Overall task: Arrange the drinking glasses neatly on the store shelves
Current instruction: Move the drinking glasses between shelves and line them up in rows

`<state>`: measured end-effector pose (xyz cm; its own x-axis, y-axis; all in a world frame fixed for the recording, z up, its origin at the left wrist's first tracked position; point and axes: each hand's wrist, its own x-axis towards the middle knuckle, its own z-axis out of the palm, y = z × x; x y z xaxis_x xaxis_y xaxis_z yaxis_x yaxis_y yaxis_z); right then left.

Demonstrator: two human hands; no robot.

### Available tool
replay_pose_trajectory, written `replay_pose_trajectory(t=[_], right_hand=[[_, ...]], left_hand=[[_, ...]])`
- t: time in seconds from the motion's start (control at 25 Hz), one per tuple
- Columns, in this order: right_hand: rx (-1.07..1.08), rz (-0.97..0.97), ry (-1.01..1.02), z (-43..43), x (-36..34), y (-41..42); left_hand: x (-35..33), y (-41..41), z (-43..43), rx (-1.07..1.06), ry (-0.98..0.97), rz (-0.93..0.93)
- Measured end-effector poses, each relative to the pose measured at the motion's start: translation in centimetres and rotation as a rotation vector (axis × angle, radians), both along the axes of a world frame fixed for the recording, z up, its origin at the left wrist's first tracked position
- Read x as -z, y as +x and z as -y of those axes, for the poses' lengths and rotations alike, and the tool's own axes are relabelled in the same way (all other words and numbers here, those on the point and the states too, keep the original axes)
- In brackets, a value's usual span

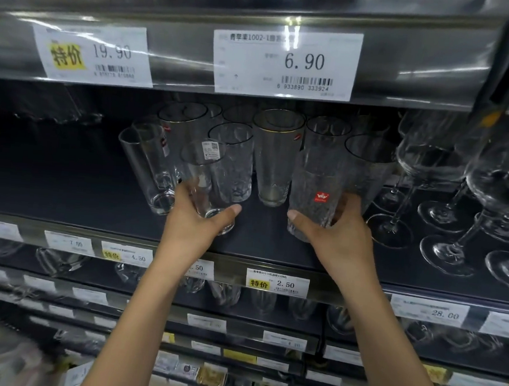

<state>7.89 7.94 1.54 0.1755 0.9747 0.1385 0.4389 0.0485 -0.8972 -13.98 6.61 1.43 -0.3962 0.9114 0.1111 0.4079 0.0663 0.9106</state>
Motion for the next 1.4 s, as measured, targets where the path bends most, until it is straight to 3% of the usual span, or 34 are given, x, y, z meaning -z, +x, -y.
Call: replay_pose_trajectory(t=[0.36, 0.64, 0.84, 1.0, 1.4], right_hand=[[-0.078, 0.03, 0.042, -0.1, 0.1, 0.1], [-0.249, -0.549, 0.106, 3.0, -1.0, -1.8], [-0.472, -0.768, -0.113, 5.8, -0.6, -5.4], [-0.678, -0.74, -0.266, 7.2, 0.7, -10.9], [-0.973, -0.663, -0.442, 11.8, 1.9, -27.4]], left_hand=[[-0.4, 0.3, 0.1, -0.007, 0.116, 0.048], [-1.9, -0.4, 4.8, 0.07, 0.335, 0.173], [-0.6, -3.1, 9.4, 0.145, 0.381, 0.394], [0.6, -6.9, 13.9, 0.068, 0.327, 0.541], [2.1, -19.9, 24.0, -0.375, 0.365, 0.519]])
